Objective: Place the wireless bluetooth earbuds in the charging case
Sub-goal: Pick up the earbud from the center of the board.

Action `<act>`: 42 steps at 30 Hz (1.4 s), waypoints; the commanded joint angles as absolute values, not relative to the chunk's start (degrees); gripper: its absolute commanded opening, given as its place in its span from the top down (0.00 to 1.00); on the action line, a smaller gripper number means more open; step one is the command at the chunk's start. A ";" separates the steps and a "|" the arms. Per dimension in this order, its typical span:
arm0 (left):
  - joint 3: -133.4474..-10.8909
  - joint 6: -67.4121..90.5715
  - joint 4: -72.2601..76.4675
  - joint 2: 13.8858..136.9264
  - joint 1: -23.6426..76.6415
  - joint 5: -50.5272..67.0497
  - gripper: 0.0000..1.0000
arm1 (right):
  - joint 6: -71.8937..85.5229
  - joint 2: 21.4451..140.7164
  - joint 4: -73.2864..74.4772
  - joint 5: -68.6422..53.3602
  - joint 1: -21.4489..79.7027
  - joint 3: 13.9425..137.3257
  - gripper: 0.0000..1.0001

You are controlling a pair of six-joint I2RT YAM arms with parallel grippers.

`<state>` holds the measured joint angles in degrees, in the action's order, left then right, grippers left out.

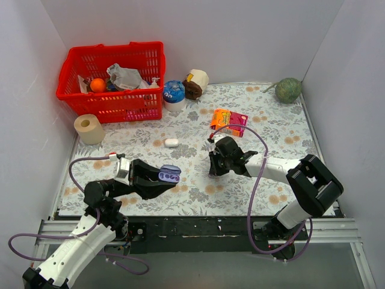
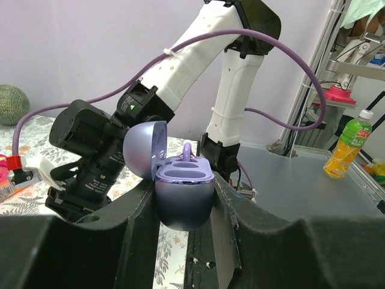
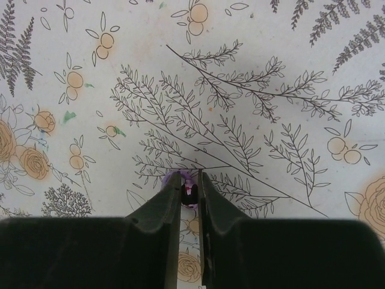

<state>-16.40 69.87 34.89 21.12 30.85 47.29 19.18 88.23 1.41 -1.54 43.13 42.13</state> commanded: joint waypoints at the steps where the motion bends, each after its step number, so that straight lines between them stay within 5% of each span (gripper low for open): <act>1: -15.73 69.70 35.51 20.74 30.94 45.88 1.00 | 18.37 86.49 1.58 -1.23 42.98 42.71 0.87; 7: -15.82 69.79 36.12 21.44 30.94 45.88 1.00 | 17.05 83.85 3.34 -0.70 42.98 43.94 0.99; 16: -15.91 69.43 36.30 22.32 30.94 45.62 1.00 | 13.97 78.40 5.36 -1.23 42.98 45.09 0.99; 18: -15.82 69.35 36.47 22.59 30.94 45.53 1.00 | 13.71 79.01 8.51 -1.93 42.98 46.49 0.85; 19: -15.73 69.52 36.65 22.67 30.94 45.53 1.00 | 13.71 79.01 9.05 -2.37 42.98 46.58 0.71; 22: -15.73 69.79 37.09 22.94 30.94 45.44 1.00 | 14.68 78.22 8.35 -2.99 43.07 44.83 0.59; 42: -15.47 69.43 35.42 21.80 30.94 44.82 1.00 | 19.07 89.47 4.83 3.16 40.34 47.02 0.50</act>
